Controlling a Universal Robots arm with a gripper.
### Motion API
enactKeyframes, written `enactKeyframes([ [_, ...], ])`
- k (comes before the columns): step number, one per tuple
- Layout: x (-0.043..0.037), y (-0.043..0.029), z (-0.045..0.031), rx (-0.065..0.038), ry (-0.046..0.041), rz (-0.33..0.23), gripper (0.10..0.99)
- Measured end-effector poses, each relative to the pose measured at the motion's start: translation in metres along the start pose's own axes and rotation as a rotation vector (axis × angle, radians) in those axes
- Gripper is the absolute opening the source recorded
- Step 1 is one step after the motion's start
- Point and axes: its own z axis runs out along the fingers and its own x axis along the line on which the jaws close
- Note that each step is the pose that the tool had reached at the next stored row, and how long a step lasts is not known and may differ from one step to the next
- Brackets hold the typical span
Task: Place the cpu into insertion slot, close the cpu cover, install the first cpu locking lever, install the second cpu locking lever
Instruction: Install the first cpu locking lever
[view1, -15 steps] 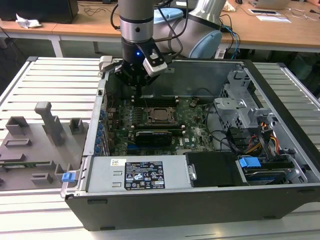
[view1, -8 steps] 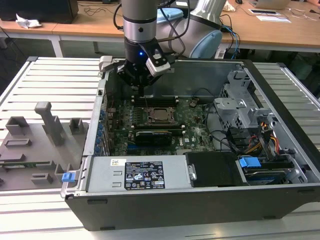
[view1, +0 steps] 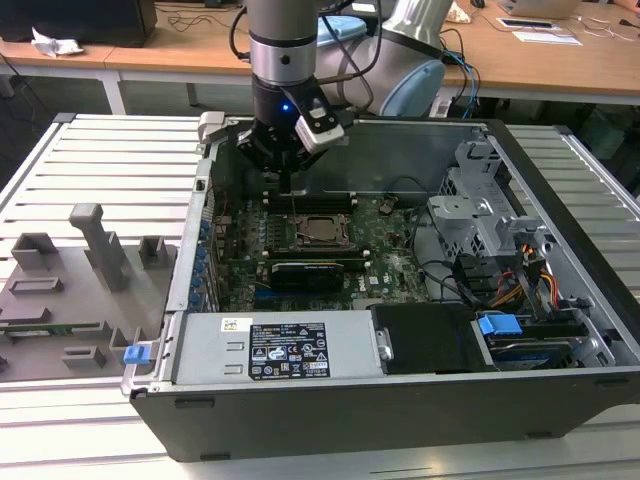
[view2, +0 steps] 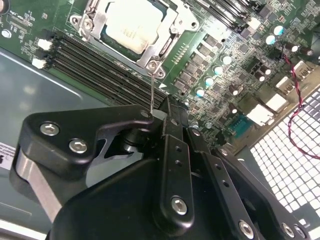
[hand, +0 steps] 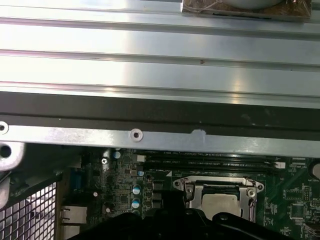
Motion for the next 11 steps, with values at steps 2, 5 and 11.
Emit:
enactKeyframes([
  [2,-0.0023,-0.0001,0.0,0.0,0.0001,0.0,0.106],
  [5,-0.0071,-0.0003,0.0002,0.0,0.0001,0.0,0.106],
  [11,-0.0169,-0.0007,0.0008,0.0,-0.0001,0.0,0.106],
])
